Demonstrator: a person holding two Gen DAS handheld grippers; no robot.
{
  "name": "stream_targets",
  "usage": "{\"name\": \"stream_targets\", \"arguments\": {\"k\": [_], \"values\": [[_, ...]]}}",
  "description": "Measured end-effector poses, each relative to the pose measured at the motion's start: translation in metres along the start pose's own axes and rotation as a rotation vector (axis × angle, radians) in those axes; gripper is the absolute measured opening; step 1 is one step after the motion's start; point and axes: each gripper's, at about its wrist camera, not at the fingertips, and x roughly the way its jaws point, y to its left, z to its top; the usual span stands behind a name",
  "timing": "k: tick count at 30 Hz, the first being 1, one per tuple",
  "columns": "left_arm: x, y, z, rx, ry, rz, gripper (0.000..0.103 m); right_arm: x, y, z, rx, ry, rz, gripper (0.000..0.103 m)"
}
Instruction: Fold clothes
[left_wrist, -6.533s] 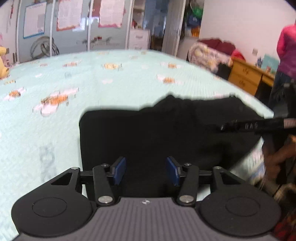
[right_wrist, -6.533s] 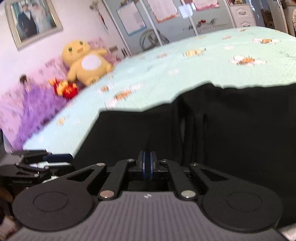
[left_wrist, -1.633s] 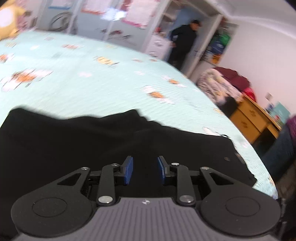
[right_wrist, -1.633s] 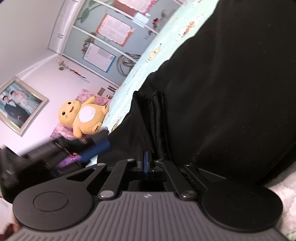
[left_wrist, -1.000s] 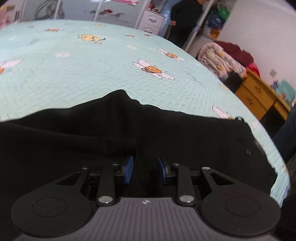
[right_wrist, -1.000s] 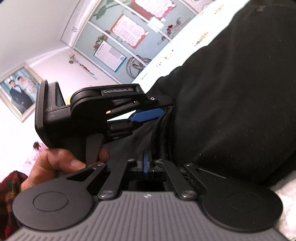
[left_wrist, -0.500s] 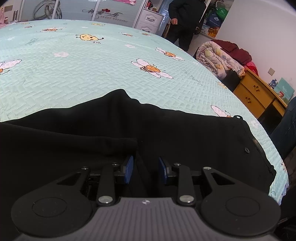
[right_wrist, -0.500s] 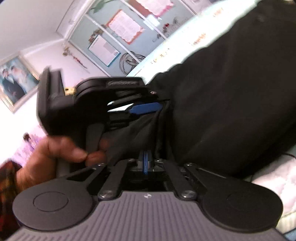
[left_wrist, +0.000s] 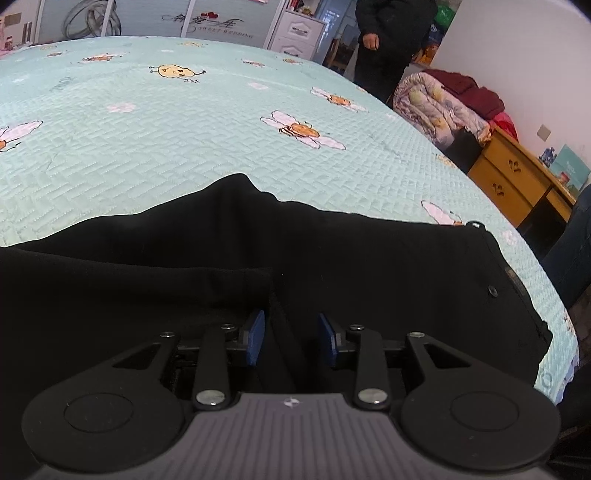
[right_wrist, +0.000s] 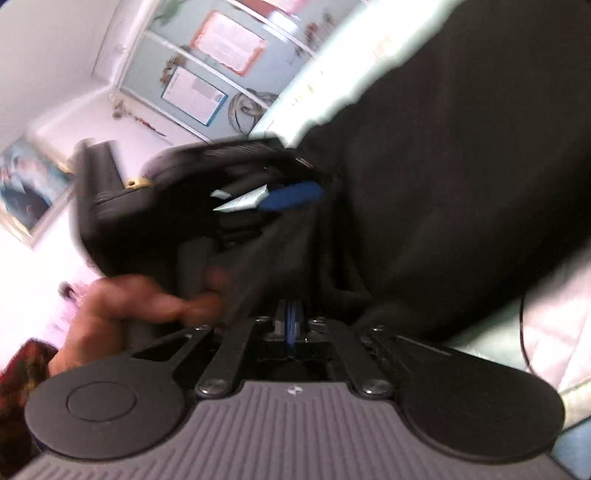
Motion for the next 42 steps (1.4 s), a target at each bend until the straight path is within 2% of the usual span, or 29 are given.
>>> {"name": "stream_targets", "arguments": {"k": [2,4,7,9,11,12,13,14,17,19,20,22,27,31,34,42], "values": [[-0.001,0.002,0.0,-0.014,0.004,-0.004,0.036,-0.001,-0.001,0.002,0.002,0.007,0.011,0.0],[-0.003,0.004,0.001,-0.058,0.004,-0.006,0.036,-0.001,0.006,0.003,-0.033,0.011,-0.017,0.0],[-0.014,0.001,0.0,-0.083,-0.015,-0.022,0.036,-0.004,0.003,0.005,0.021,0.015,-0.008,0.0],[-0.024,-0.004,-0.003,-0.072,-0.031,-0.055,0.036,-0.013,-0.001,0.007,0.059,0.008,0.014,0.0],[-0.036,-0.007,-0.007,-0.067,-0.047,-0.099,0.036,-0.029,-0.004,0.008,0.093,-0.02,0.041,0.005],[-0.042,-0.008,-0.01,-0.07,-0.06,-0.118,0.037,-0.036,-0.005,0.008,0.11,-0.034,0.055,0.007],[-0.049,-0.009,-0.012,-0.074,-0.073,-0.137,0.038,-0.045,-0.006,0.008,0.126,-0.051,0.066,0.024],[-0.055,-0.01,-0.015,-0.079,-0.086,-0.154,0.04,-0.054,-0.009,0.006,0.139,-0.067,0.074,0.033],[-0.055,-0.01,-0.027,-0.11,-0.074,-0.173,0.045,-0.079,-0.018,0.0,0.174,-0.111,0.103,0.034],[-0.033,-0.012,-0.038,-0.112,0.038,-0.175,0.042,-0.089,-0.022,-0.006,0.185,-0.128,0.105,0.034],[-0.025,-0.012,-0.044,-0.112,0.066,-0.176,0.042,-0.092,-0.023,-0.008,0.19,-0.133,0.093,0.034],[-0.023,-0.014,-0.054,-0.102,0.024,-0.173,0.042,-0.095,-0.026,-0.011,0.198,-0.128,0.076,0.034],[-0.034,-0.016,-0.047,-0.119,0.009,-0.177,0.042,-0.101,-0.028,-0.013,0.208,-0.116,0.039,0.034],[-0.062,-0.012,-0.047,-0.142,-0.041,-0.239,0.042,-0.102,-0.025,-0.016,0.204,-0.137,0.023,0.034],[-0.081,-0.004,-0.053,-0.145,-0.049,-0.275,0.044,-0.101,-0.026,-0.016,0.215,-0.144,0.006,0.035],[-0.095,0.013,-0.066,-0.197,-0.054,-0.222,0.044,-0.097,-0.02,-0.019,0.192,-0.144,-0.004,0.036]]}}
